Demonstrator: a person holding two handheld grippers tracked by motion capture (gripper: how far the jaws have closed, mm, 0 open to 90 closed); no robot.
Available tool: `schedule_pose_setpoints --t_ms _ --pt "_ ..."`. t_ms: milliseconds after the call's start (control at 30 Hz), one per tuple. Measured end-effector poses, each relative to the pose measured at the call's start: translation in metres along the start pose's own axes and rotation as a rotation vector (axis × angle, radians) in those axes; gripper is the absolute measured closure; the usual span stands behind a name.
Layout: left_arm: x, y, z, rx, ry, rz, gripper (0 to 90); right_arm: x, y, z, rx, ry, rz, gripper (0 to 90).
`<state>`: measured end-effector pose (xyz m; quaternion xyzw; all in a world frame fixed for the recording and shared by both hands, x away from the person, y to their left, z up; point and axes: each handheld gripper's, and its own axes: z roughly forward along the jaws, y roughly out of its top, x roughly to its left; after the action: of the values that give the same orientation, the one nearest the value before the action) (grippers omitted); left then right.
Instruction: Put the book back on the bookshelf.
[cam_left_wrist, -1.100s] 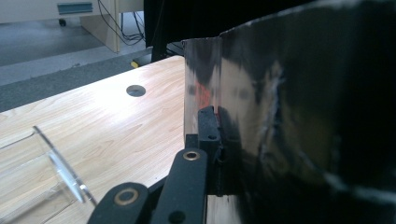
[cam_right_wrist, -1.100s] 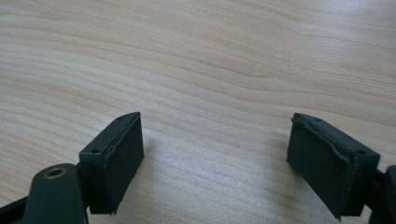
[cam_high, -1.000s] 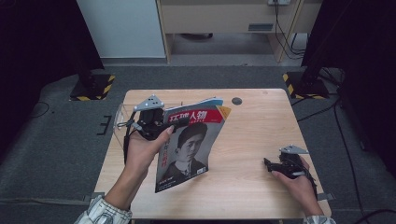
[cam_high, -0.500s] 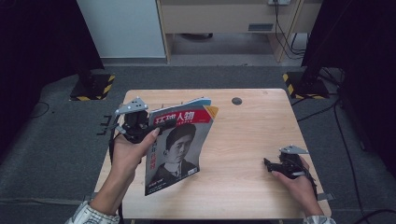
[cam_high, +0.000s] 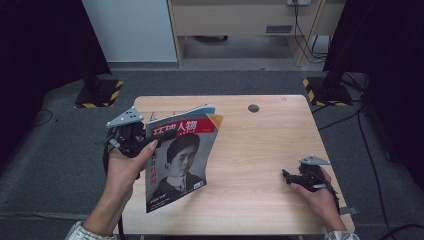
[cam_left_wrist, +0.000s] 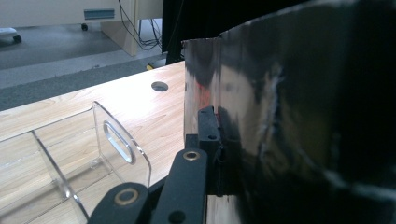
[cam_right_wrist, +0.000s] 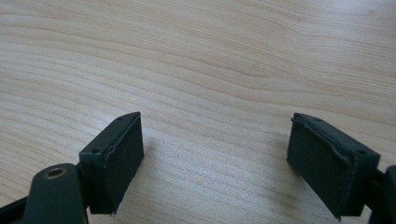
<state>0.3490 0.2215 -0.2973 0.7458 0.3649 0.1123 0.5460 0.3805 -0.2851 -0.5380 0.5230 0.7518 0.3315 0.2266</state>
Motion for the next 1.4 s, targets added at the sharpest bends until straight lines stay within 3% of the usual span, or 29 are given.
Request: schedule_pose_setpoints --t_ms 400,1400 --pt "0.004 -0.004 -0.014 -0.005 0.01 0.0 86.3 0.0 0.0 0.0 0.001 0.001 -0.002 18.9" --pt "0.03 -0.023 -0.051 -0.02 0.089 -0.036 86.4 0.0 0.0 0.0 0.001 0.004 -0.004 18.9"
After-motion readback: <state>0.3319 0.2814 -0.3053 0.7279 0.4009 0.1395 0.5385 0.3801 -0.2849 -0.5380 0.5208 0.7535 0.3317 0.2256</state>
